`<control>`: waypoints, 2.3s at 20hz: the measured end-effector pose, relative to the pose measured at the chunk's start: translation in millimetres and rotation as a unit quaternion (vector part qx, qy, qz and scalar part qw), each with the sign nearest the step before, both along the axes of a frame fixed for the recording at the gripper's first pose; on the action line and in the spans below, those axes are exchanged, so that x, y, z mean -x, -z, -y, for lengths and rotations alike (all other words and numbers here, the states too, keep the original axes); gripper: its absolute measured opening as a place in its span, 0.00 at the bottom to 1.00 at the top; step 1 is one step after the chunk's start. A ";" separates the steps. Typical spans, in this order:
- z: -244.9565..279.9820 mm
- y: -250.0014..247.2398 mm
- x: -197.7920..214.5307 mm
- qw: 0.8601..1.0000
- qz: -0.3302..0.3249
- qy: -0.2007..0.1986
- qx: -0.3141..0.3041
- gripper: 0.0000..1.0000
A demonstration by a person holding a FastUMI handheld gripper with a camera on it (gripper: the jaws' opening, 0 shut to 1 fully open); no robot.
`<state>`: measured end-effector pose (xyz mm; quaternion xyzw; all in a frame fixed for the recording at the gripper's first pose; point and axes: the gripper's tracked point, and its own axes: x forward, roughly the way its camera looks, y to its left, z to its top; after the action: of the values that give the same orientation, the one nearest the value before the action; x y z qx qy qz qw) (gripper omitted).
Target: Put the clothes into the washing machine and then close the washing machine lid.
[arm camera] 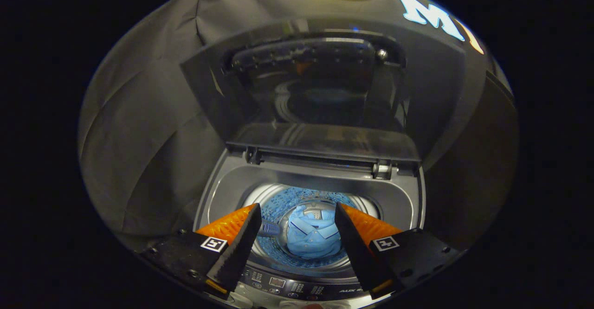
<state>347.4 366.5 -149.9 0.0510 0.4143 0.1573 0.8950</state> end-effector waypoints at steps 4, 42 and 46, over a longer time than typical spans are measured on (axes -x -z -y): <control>11.7 -55.5 -10.3 0.999 0.038 0.015 -0.021 0.98; -16.0 -97.7 -186.0 0.998 0.032 0.053 -0.013 0.98; -17.2 -89.5 -178.6 0.999 0.026 0.027 0.012 0.99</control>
<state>526.1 383.7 -60.4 0.0474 0.3914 0.1289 0.9099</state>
